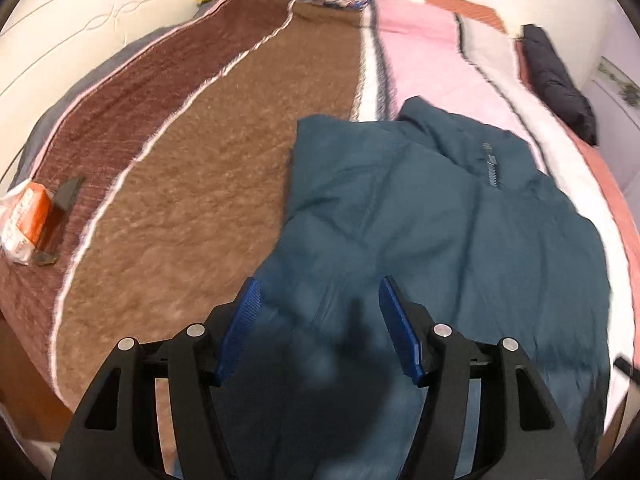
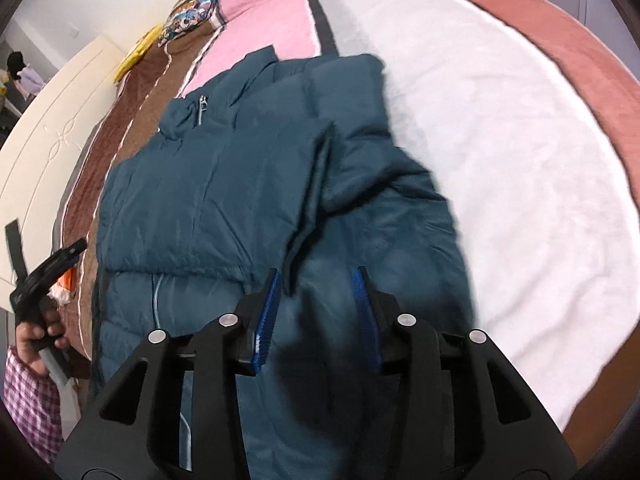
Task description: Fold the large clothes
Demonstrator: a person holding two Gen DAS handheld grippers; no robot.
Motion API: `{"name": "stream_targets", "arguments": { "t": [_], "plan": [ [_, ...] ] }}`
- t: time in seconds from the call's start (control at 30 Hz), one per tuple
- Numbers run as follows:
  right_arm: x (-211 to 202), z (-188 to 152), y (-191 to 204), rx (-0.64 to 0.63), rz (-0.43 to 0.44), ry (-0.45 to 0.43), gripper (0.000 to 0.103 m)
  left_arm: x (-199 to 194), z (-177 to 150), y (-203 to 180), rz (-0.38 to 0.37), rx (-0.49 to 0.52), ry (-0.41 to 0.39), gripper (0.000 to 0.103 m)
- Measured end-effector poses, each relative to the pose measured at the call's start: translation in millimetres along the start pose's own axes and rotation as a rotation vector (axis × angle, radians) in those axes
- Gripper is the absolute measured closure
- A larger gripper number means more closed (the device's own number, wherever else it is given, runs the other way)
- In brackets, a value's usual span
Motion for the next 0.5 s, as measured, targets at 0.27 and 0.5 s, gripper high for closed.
{"name": "stream_targets", "arguments": {
  "t": [0.27,0.5],
  "plan": [
    [-45.4,-57.1,-46.5,-0.003,-0.07,0.1,0.058,-67.4,-70.5,33.4,-0.044,0.033,0.014,0.037],
    [-70.1,-120.1,-67.8,0.025,-0.038,0.233,0.049,-87.6,-132.2,58.2,-0.076,-0.037,0.077,0.037]
  ]
}}
Point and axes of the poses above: each gripper's, at about its wrist camera, not at the fingertips, and x roughly the way its jaws point, y to its left, z to its top, the point moved 7 cm from there along x, roughly the way its jaws point, and after that the axes turned 5 degrees about x, right-handed, at the moved point
